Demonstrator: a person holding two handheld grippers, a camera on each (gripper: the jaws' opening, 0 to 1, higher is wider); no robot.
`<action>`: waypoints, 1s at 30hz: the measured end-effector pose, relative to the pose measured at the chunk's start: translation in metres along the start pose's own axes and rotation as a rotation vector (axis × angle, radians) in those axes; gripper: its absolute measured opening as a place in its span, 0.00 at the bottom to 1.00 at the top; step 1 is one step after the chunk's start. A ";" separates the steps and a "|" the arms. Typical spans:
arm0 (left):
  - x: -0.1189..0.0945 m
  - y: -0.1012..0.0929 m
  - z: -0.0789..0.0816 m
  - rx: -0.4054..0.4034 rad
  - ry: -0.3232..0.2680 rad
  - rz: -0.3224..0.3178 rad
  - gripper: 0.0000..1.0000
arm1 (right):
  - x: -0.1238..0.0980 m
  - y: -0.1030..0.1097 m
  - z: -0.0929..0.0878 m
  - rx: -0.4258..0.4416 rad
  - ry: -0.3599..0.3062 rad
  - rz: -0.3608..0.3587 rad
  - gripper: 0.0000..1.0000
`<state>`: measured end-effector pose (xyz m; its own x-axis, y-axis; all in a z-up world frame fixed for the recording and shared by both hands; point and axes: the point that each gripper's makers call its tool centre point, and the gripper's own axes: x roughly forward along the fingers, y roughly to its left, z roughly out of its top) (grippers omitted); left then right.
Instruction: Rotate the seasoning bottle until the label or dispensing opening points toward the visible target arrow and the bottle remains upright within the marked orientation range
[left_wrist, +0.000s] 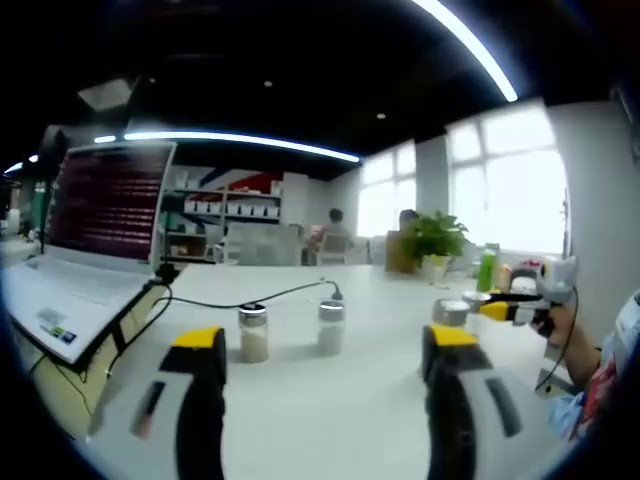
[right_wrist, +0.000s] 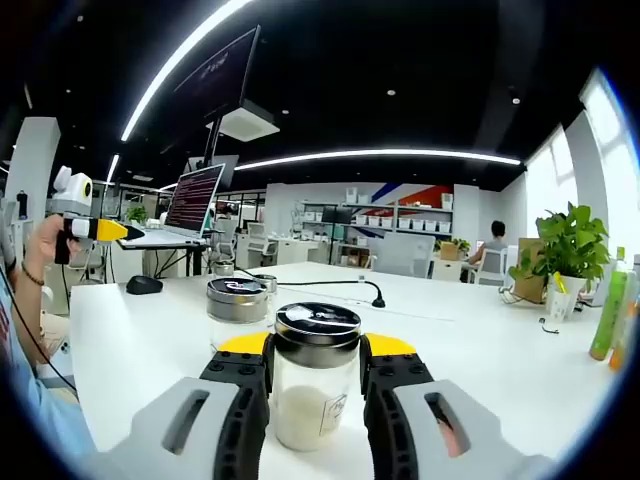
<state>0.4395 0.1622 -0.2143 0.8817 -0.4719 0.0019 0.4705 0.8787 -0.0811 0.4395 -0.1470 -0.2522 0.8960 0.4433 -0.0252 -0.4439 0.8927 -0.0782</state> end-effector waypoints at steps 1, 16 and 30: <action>0.000 0.000 0.000 -0.002 0.001 0.000 0.85 | -0.001 0.000 0.003 0.023 -0.019 0.008 0.34; 0.003 0.001 -0.002 0.000 0.010 -0.005 0.85 | -0.008 0.006 0.022 -0.030 -0.065 0.088 0.44; 0.009 -0.003 -0.006 -0.009 0.021 -0.004 0.85 | -0.021 -0.021 0.060 0.181 -0.206 0.323 0.43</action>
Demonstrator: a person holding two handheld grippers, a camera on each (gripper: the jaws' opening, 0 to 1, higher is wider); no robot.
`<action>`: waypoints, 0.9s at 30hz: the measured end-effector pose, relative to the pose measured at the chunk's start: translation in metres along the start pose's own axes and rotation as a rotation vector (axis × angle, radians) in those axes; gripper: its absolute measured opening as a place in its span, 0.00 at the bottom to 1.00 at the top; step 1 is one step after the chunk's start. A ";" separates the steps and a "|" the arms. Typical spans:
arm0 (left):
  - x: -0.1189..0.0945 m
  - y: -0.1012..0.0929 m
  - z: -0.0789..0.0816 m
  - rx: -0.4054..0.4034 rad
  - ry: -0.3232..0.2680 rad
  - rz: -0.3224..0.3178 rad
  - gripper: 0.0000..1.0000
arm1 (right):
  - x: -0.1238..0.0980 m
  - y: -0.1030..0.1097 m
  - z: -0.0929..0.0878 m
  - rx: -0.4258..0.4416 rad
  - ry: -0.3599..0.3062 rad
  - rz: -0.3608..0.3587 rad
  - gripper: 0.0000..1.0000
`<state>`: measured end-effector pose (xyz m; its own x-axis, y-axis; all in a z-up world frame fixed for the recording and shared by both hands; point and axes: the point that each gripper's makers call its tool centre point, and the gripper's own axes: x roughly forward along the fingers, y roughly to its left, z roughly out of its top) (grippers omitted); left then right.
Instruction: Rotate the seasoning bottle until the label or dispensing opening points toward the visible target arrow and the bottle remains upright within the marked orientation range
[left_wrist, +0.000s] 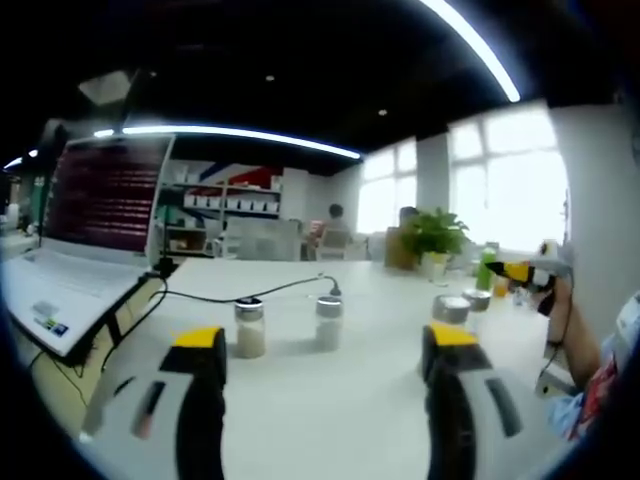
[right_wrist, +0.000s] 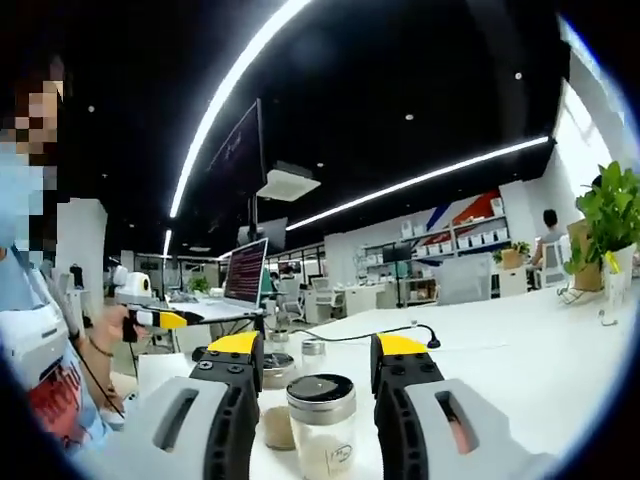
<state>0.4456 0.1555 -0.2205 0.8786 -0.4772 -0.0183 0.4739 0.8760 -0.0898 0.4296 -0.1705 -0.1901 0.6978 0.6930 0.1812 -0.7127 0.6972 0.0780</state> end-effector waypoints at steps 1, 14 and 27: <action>0.001 -0.001 -0.001 0.003 0.005 -0.001 0.85 | -0.001 -0.003 0.000 0.003 0.010 0.005 0.43; -0.006 0.002 0.003 0.007 -0.007 0.011 0.85 | -0.001 -0.008 -0.022 -0.222 0.237 0.179 0.46; -0.009 0.005 0.004 0.006 -0.012 0.021 0.85 | 0.011 0.002 -0.047 -0.220 0.304 0.407 0.48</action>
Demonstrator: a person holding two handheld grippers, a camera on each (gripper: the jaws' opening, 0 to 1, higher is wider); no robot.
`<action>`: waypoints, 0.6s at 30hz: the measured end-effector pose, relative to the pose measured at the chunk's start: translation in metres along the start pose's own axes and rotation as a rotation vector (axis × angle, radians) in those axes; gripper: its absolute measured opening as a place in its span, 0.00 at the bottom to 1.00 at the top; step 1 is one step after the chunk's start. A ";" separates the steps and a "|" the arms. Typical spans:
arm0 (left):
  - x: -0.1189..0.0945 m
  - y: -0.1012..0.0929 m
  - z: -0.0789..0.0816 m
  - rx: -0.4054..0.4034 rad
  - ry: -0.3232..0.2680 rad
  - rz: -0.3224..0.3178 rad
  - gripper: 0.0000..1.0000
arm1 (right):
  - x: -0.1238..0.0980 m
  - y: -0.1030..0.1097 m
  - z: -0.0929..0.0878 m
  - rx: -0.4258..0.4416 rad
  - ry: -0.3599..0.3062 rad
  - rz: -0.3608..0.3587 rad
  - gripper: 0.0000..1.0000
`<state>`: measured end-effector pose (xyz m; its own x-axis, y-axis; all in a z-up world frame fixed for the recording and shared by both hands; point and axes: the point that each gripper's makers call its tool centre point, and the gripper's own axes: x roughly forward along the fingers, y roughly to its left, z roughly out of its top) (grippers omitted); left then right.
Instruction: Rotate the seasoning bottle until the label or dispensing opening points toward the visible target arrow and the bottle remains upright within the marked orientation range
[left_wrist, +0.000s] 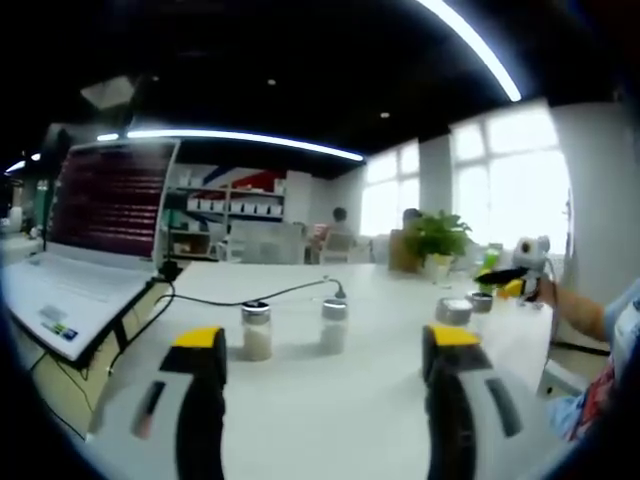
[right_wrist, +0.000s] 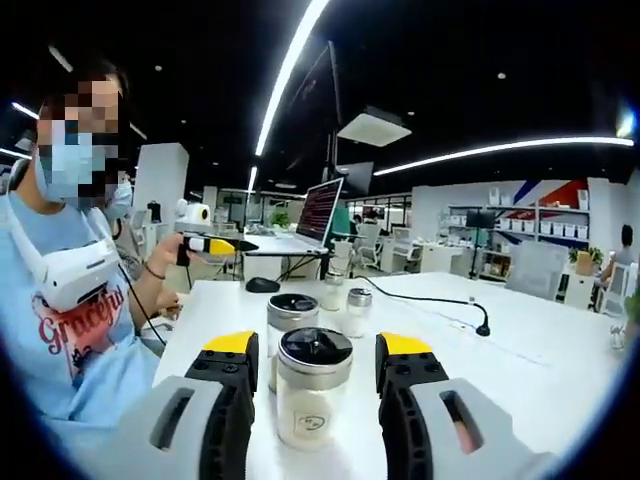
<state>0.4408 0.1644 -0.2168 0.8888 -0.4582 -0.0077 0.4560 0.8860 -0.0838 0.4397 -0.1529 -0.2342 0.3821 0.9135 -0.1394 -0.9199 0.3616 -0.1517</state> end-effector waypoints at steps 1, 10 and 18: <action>0.000 0.000 0.000 -0.001 0.001 0.000 0.85 | 0.002 0.001 -0.002 -0.018 0.010 0.023 0.48; -0.002 0.003 0.002 0.000 -0.007 0.007 0.85 | 0.024 -0.001 -0.019 0.101 -0.010 0.139 0.47; -0.002 0.006 0.001 -0.004 -0.007 0.013 0.85 | 0.024 0.000 -0.017 0.161 -0.057 0.171 0.42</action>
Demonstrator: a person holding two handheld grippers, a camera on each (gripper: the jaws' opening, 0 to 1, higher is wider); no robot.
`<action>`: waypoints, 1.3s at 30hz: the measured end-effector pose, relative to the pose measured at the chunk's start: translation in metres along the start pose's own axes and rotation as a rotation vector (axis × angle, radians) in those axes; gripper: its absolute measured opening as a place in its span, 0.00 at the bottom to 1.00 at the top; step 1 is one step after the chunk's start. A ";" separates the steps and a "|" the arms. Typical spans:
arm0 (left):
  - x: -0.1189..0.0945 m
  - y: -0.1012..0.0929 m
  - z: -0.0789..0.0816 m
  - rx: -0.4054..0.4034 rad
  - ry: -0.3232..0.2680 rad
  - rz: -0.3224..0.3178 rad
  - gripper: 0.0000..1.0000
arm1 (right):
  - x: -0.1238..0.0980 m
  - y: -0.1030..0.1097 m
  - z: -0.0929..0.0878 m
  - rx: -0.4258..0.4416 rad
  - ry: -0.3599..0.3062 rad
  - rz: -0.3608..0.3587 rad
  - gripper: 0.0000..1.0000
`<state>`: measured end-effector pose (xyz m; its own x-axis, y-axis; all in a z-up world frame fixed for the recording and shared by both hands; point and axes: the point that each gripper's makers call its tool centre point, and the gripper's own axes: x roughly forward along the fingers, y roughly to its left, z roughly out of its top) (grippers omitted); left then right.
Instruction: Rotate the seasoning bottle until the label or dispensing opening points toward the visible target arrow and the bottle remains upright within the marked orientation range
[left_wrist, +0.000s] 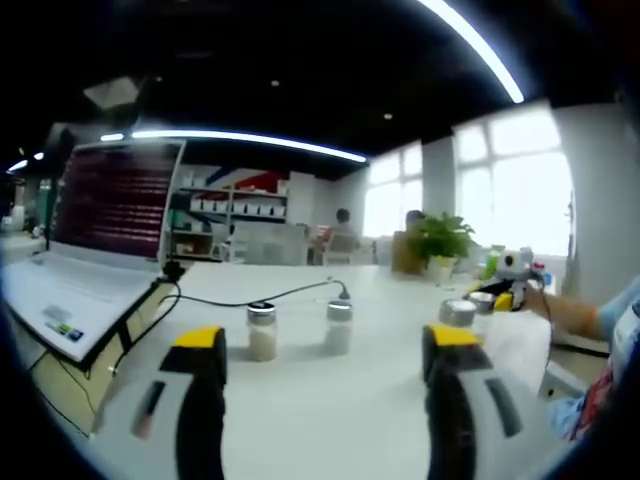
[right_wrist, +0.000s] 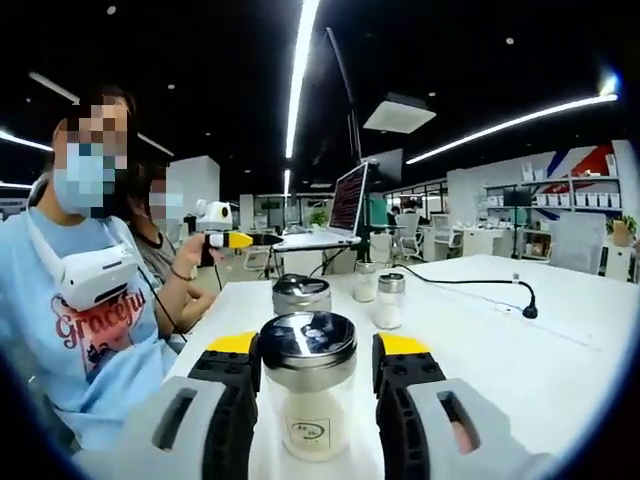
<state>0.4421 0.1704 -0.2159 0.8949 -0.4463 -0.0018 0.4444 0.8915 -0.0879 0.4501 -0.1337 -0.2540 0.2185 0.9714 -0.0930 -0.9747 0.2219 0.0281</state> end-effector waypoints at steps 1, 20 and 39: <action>0.000 0.000 0.000 -0.001 0.000 -0.001 0.85 | 0.000 0.002 0.000 -0.004 0.003 0.010 0.40; -0.002 -0.001 0.002 0.004 -0.002 0.000 0.85 | 0.000 0.005 0.001 -0.019 -0.007 -0.005 0.38; -0.002 0.002 0.004 0.000 -0.006 0.002 0.85 | 0.002 0.005 0.001 -0.015 0.005 -0.073 0.38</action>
<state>0.4412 0.1730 -0.2123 0.8960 -0.4440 0.0040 0.4426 0.8924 -0.0877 0.4455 -0.1302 -0.2528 0.2885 0.9523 -0.0993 -0.9568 0.2905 0.0063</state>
